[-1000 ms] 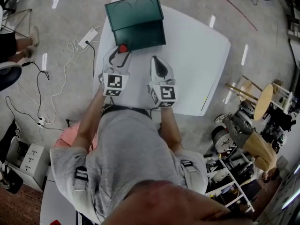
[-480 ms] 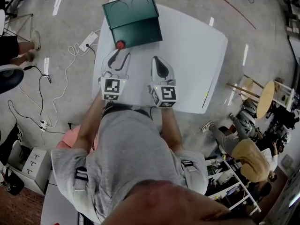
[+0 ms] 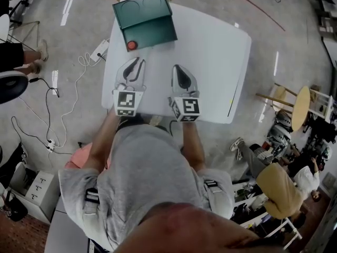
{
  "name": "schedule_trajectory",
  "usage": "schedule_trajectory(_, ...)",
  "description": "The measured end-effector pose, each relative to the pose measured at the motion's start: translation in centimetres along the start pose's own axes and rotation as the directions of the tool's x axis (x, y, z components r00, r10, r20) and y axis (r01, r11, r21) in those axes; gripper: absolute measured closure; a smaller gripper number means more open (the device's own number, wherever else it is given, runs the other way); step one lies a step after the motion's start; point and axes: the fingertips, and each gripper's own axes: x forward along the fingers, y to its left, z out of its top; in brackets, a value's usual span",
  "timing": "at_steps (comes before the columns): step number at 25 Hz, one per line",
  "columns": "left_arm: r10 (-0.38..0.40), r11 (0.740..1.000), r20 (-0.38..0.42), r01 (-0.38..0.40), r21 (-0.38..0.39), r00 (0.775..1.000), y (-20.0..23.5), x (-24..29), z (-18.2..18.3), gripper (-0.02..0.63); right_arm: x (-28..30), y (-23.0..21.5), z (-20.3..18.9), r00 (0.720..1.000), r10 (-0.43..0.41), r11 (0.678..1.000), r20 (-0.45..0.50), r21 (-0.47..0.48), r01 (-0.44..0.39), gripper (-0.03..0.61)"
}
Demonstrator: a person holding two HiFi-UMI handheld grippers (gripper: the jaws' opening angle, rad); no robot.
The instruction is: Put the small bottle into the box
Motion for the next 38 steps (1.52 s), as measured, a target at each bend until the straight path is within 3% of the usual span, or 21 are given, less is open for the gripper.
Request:
schedule_trajectory(13,0.034,0.999,0.079,-0.036,0.028,0.996,-4.4,-4.8,2.6,0.600,-8.0,-1.4,1.2,0.995,-0.025,0.999,0.101,-0.019,0.027,0.575)
schedule_trajectory(38,0.021,0.999,0.148,-0.027,0.036,0.989,-15.5,-16.4,2.1,0.601,-23.6,-1.6,-1.6,0.976,-0.049,0.996,0.214,-0.063,0.064,0.575)
